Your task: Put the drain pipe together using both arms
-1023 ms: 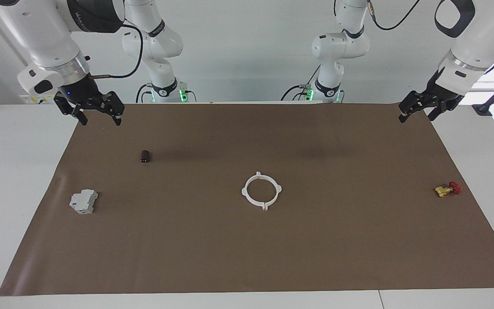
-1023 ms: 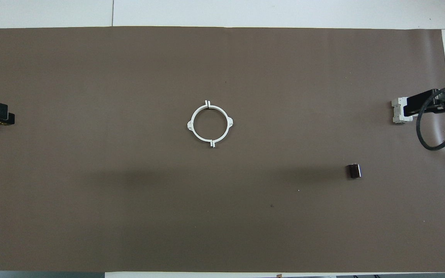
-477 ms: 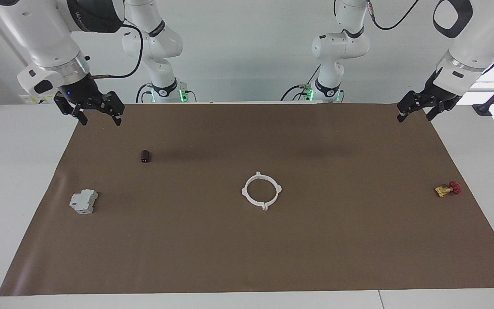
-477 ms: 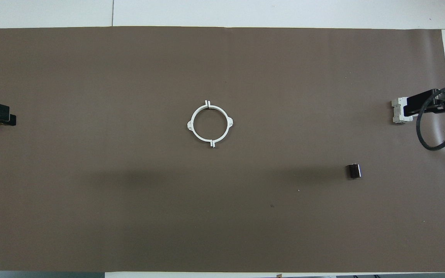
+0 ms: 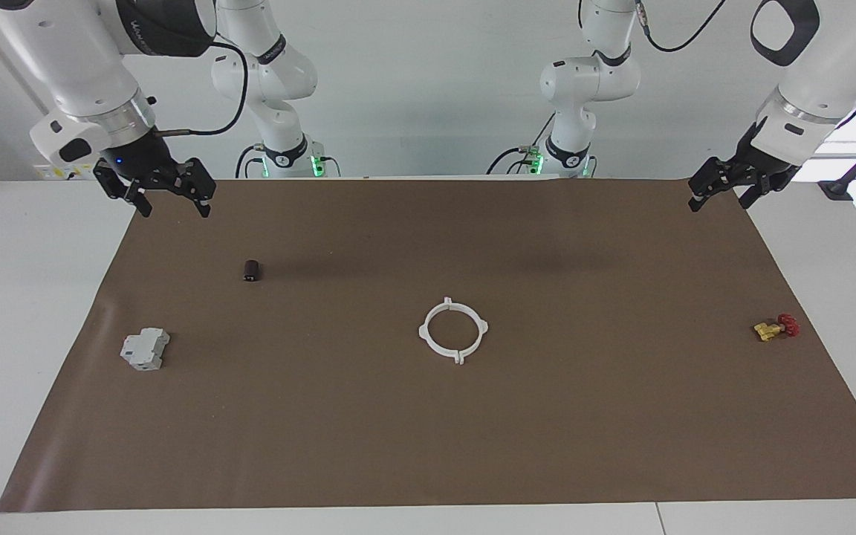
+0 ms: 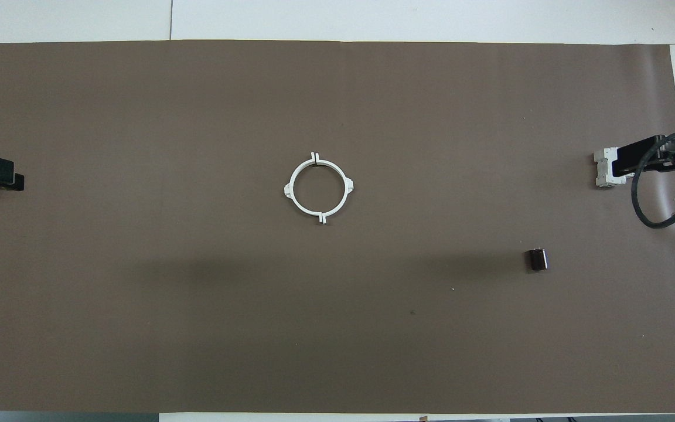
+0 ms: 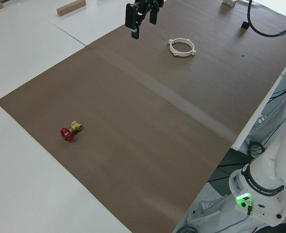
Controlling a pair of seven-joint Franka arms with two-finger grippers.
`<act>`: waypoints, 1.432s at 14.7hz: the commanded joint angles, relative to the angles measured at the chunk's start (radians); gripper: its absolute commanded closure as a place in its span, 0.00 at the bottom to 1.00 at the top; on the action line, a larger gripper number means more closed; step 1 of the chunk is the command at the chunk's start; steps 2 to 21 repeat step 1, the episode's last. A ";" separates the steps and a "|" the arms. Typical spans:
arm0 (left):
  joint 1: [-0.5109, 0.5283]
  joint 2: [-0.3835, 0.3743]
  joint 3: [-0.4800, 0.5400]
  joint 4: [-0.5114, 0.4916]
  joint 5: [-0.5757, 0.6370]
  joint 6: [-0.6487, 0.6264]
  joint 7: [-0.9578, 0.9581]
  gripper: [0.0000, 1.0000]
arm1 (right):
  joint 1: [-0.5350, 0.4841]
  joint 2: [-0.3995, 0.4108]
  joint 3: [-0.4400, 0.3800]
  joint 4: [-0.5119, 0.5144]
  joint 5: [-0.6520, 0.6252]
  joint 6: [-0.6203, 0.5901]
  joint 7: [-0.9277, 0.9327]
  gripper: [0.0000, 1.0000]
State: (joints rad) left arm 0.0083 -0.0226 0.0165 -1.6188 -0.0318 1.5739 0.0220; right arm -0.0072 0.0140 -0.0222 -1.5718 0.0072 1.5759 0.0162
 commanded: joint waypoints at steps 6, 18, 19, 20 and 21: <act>0.004 -0.020 -0.001 -0.023 0.007 0.005 0.013 0.00 | -0.013 -0.006 0.010 -0.004 -0.003 0.010 -0.018 0.00; 0.004 -0.020 -0.001 -0.023 0.007 0.005 0.013 0.00 | -0.013 -0.006 0.010 -0.004 -0.003 0.010 -0.018 0.00; 0.004 -0.020 -0.001 -0.023 0.007 0.005 0.013 0.00 | -0.013 -0.006 0.010 -0.004 -0.003 0.010 -0.018 0.00; 0.004 -0.020 -0.001 -0.023 0.007 0.005 0.013 0.00 | -0.013 -0.006 0.010 -0.004 -0.003 0.010 -0.018 0.00; 0.004 -0.020 -0.001 -0.023 0.007 0.005 0.013 0.00 | -0.013 -0.006 0.010 -0.004 -0.003 0.010 -0.018 0.00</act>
